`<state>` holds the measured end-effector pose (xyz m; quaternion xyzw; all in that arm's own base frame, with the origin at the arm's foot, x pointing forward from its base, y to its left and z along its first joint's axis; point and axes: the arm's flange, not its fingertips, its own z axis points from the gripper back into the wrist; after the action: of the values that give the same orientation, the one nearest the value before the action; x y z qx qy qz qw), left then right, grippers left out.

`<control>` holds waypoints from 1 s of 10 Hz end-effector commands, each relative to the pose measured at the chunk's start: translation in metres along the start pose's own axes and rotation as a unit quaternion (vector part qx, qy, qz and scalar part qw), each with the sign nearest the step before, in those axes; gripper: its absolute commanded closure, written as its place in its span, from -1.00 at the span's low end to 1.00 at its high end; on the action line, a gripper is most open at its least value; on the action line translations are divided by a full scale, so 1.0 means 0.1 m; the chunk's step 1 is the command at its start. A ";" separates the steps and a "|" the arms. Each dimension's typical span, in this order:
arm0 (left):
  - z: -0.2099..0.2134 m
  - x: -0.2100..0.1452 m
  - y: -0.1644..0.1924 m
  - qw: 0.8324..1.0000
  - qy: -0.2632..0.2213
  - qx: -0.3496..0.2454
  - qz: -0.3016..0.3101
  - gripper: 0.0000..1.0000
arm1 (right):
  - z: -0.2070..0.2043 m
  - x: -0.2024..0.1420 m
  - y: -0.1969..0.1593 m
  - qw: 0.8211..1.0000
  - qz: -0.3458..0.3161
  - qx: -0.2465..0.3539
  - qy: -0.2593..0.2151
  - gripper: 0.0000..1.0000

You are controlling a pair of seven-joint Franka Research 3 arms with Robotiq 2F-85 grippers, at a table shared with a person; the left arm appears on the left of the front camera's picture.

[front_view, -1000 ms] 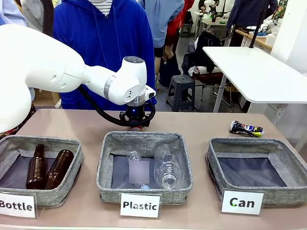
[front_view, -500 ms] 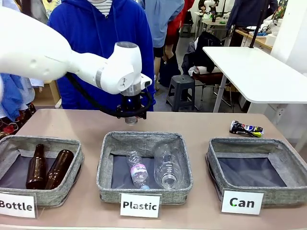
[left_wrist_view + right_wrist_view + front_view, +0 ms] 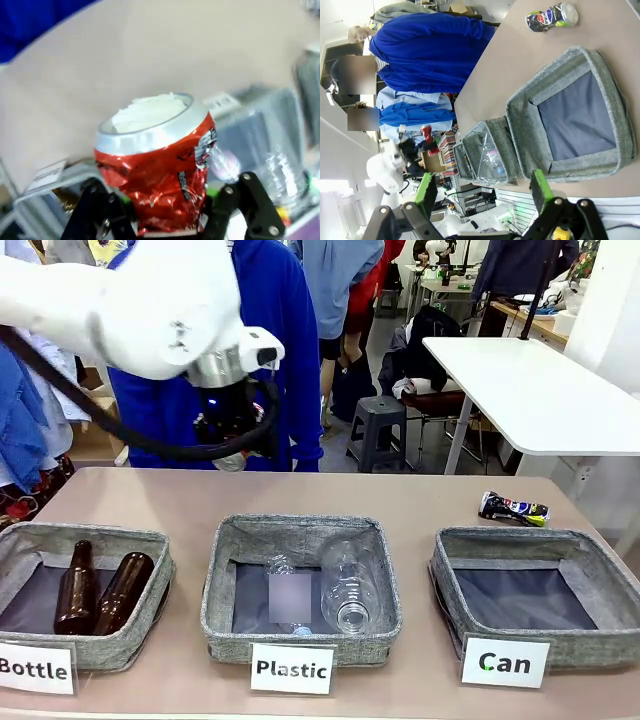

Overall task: Sort the can waste into the basket.
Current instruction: Pick up the can waste from the table and place it in the right Fabric basket.

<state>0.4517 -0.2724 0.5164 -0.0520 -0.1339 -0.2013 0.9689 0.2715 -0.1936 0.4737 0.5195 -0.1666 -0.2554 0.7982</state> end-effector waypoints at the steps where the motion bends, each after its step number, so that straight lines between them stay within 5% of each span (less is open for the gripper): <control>1: 0.16 -0.69 0.09 0.986 0.013 -0.071 -0.150 1.00 | 0.00 0.02 0.01 1.000 0.011 0.014 -0.003 -1.00; 5: 0.04 -1.39 -0.10 0.916 0.009 -0.061 -0.396 1.00 | 0.00 0.02 0.01 1.000 0.011 0.014 -0.003 -1.00; 6: -0.03 -1.39 -0.12 0.930 -0.001 -0.020 -0.366 1.00 | 0.00 0.02 0.01 1.000 0.011 0.014 -0.003 -1.00; 7: 0.09 -1.32 -0.19 0.932 0.032 -0.082 -0.351 1.00 | 0.00 0.02 0.01 1.000 0.011 0.014 -0.003 -1.00; 10: 0.02 -1.39 -0.17 0.926 0.031 -0.062 -0.371 1.00 | 0.00 0.00 0.00 1.000 0.000 0.000 0.000 -1.00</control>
<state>0.3234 -0.2360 0.4833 -0.0585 -0.0994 -0.5511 0.8264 0.2715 -0.1937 0.4736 0.5194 -0.1664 -0.2556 0.7983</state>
